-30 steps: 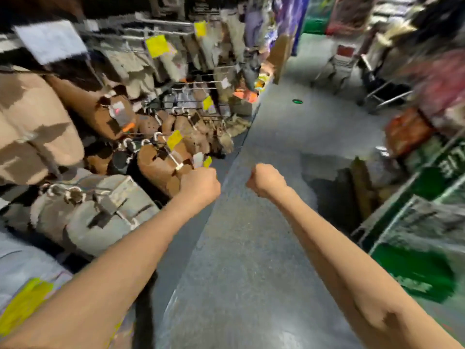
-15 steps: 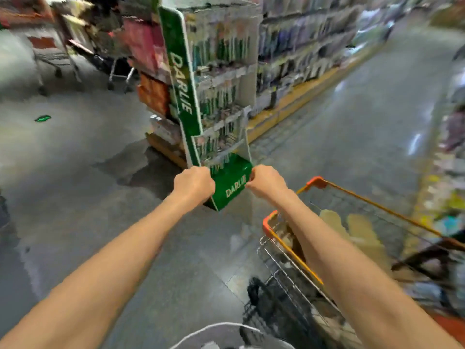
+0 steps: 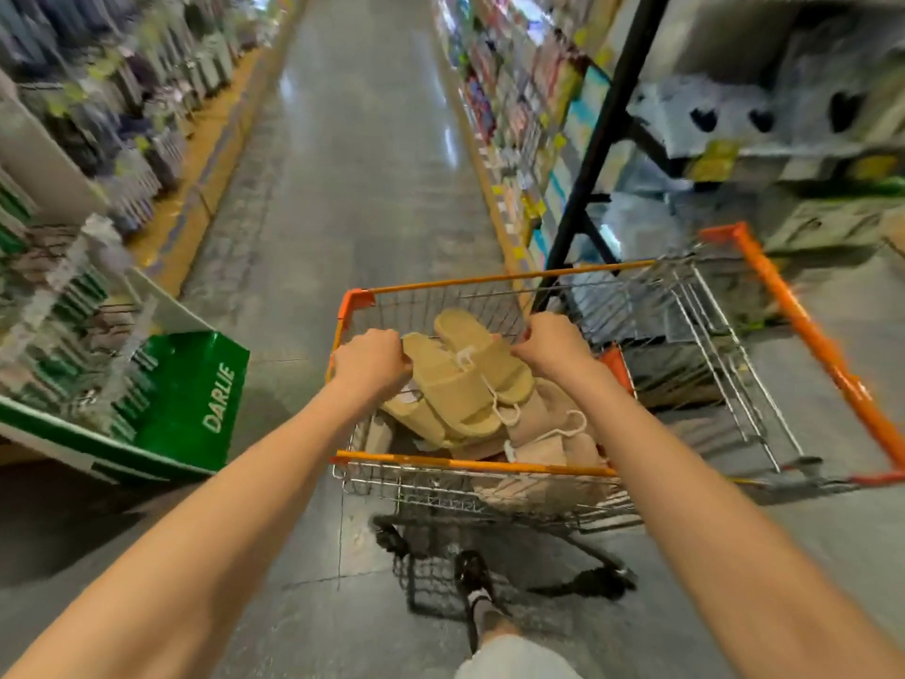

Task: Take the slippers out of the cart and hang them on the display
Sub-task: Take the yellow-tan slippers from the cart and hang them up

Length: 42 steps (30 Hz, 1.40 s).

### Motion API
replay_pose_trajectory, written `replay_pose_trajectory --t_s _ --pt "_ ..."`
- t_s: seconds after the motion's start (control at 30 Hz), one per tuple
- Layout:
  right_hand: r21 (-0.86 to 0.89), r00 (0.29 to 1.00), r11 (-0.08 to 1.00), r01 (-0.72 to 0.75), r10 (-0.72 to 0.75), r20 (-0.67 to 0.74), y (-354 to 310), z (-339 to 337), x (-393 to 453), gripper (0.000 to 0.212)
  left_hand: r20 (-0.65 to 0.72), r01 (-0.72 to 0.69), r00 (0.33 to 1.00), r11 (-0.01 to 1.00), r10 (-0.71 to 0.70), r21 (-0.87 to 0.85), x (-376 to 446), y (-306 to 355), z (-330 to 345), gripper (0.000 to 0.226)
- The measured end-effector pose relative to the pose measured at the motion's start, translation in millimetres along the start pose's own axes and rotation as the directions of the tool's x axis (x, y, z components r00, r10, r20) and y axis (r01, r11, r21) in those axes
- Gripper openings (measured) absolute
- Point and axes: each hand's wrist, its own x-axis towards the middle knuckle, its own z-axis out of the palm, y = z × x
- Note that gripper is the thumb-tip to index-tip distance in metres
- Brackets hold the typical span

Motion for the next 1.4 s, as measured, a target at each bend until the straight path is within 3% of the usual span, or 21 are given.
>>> replay_pose_trajectory --t_s 0.17,0.37,0.5,0.53,0.63,0.73,0.83,1.0,1.23,1.4 --pt "-0.029 0.999 0.998 -0.048 0.048 0.017 35 20 33 0.017 0.003 -0.051 0.999 0.998 0.051 -0.046 37 24 33 0.024" --pt "-0.009 0.983 0.991 -0.137 0.137 0.123 60 65 72 0.026 0.137 0.044 0.99 0.996 -0.033 -0.075 78 32 76 0.02" --pt "-0.021 0.954 0.983 -0.183 0.183 0.237 82 85 95 0.007 0.227 0.043 0.974 0.996 -0.023 -0.079 108 49 110 0.028" --pt "-0.017 0.946 0.982 -0.187 0.185 0.266 88 91 100 0.011 0.249 0.028 0.968 0.996 -0.005 -0.088 113 57 118 0.031" --pt "-0.008 0.897 0.969 -0.248 0.232 0.376 104 116 114 0.029 0.302 0.002 0.953 0.995 0.029 -0.102 126 86 141 0.041" --pt "-0.056 0.799 0.923 -0.382 0.36 0.482 115 142 128 0.028 0.323 0.006 0.946 0.995 0.027 -0.102 139 111 158 0.043" --pt "-0.081 0.821 0.968 -0.237 0.244 0.517 124 159 131 0.025 0.335 0.025 0.942 0.998 -0.002 -0.065 152 126 166 0.041" --pt "-0.126 0.813 0.984 -0.126 0.176 0.555 125 169 127 0.012 0.376 0.052 0.925 0.999 -0.049 0.003 164 131 175 0.038" --pt "0.023 0.801 0.972 -0.232 0.178 0.571 126 162 119 0.017 0.41 0.018 0.911 0.996 -0.052 0.086 170 125 166 0.025" --pt "0.081 0.867 0.984 -0.159 0.1 0.488 123 123 123 0.024 0.431 0.031 0.9 0.996 -0.063 0.08 170 131 150 0.025"
